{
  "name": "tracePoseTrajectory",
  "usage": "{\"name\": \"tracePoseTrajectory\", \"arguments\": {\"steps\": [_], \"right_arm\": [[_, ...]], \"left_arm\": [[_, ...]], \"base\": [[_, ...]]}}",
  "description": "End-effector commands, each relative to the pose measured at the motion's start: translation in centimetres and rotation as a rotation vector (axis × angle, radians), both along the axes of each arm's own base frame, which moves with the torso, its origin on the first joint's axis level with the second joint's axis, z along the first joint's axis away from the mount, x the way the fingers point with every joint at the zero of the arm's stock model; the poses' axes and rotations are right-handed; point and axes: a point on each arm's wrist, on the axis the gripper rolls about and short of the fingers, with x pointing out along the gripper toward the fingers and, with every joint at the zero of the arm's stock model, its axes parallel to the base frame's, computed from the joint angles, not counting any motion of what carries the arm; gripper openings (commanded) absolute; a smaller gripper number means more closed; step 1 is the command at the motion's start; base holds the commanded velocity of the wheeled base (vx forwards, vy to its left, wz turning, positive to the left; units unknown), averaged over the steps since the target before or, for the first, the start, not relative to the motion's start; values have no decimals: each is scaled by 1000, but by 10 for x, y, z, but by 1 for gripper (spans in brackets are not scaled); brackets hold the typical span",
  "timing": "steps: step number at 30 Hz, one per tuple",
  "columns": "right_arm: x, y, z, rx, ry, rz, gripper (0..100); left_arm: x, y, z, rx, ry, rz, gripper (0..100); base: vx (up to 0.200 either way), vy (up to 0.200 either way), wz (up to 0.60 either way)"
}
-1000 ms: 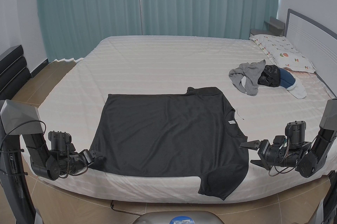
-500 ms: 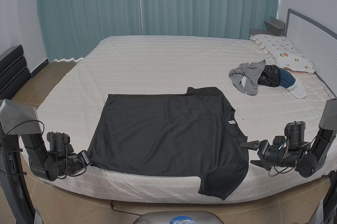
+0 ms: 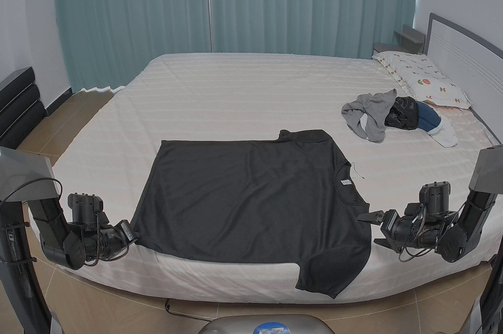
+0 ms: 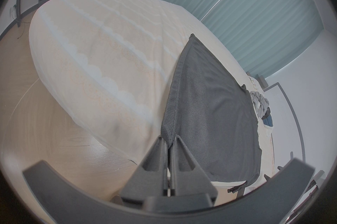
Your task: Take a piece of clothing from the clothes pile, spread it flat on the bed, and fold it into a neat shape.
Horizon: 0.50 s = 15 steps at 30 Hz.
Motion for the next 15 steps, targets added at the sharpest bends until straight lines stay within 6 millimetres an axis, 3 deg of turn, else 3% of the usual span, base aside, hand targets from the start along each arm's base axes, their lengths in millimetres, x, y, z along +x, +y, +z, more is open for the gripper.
{"name": "tracePoseTrajectory", "arguments": {"steps": [1,15], "right_arm": [[3,-4,-8,-33,18,-24,100],[21,-4,-34,-61,54,-17,100]], "left_arm": [[-3,-1,-1,-15,11,12,0],[-3,-1,-1,-35,18,19,0]], "base": [[0,0,0],[0,0,0]]}}
